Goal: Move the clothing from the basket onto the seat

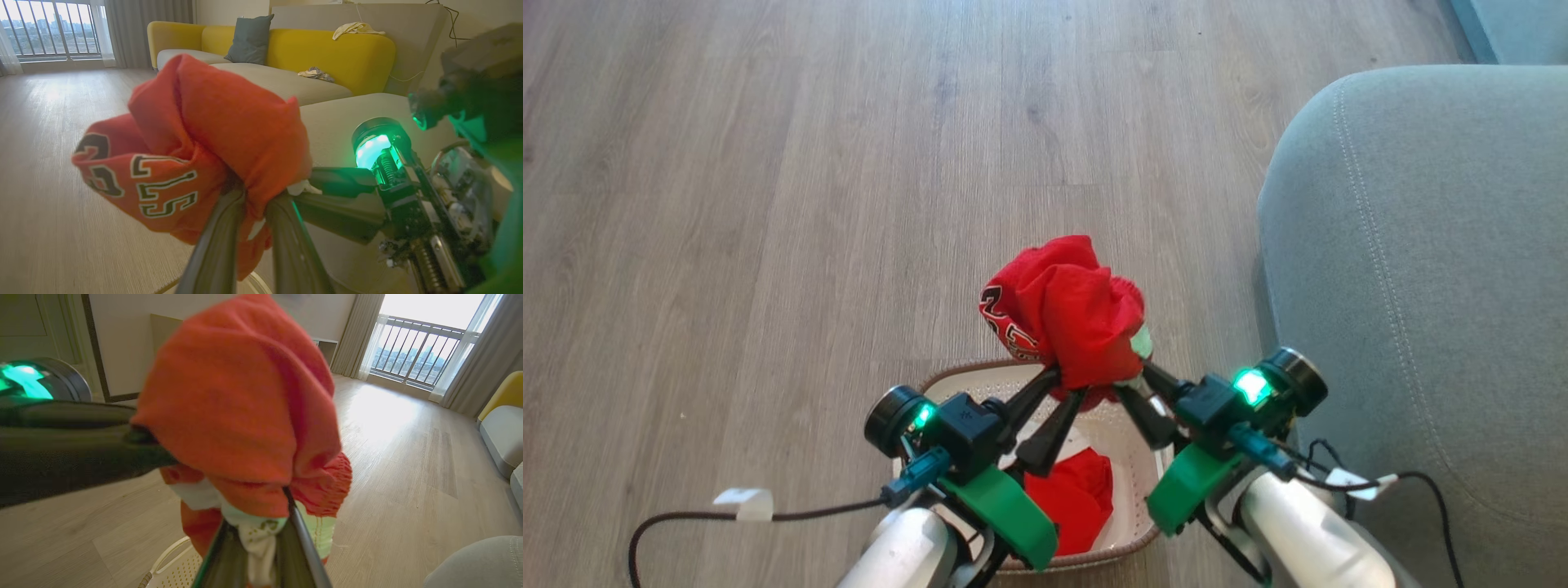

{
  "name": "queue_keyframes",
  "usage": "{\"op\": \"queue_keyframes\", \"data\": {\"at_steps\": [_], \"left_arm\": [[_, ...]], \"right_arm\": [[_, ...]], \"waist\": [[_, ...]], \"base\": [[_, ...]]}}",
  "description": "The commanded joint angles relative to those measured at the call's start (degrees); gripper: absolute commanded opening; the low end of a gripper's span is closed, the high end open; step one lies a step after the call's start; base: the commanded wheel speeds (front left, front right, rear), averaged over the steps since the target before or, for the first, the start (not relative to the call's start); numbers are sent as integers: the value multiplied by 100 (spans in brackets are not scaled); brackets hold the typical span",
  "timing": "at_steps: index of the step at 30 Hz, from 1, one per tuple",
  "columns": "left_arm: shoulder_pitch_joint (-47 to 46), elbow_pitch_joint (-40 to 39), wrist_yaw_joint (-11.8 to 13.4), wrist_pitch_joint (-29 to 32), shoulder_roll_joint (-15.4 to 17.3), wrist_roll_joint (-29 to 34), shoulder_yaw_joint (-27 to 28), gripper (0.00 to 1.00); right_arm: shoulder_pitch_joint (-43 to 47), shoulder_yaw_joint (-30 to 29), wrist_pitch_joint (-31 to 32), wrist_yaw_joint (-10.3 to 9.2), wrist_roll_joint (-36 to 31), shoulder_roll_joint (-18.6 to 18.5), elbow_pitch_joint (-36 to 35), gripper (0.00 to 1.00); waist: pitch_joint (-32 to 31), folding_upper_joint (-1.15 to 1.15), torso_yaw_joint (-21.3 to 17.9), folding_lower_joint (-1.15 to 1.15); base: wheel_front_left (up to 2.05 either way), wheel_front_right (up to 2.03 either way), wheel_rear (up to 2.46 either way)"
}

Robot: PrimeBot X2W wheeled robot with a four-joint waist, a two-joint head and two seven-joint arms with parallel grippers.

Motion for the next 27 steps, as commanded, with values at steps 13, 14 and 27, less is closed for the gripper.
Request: {"op": "queue_keyframes", "data": {"at_steps": [13, 14, 27], "left_arm": [[-63, -216, -56, -42, -18, 154, 344, 100], [-36, -199, -62, -42, -18, 160, 366, 100], [310, 150, -102, -43, -18, 377, 582, 100]], "right_arm": [[133, -896, -55, -1, -5, 228, -692, 0], [157, -989, -55, -1, -13, 231, -714, 0], [614, -2208, -55, -1, 84, 247, -1064, 0]], "waist": [[-30, 0, -17, 0], [-32, 0, -20, 0], [-123, 0, -99, 0]], "base": [[0, 0, 0], [0, 0, 0], [0, 0, 0]]}}
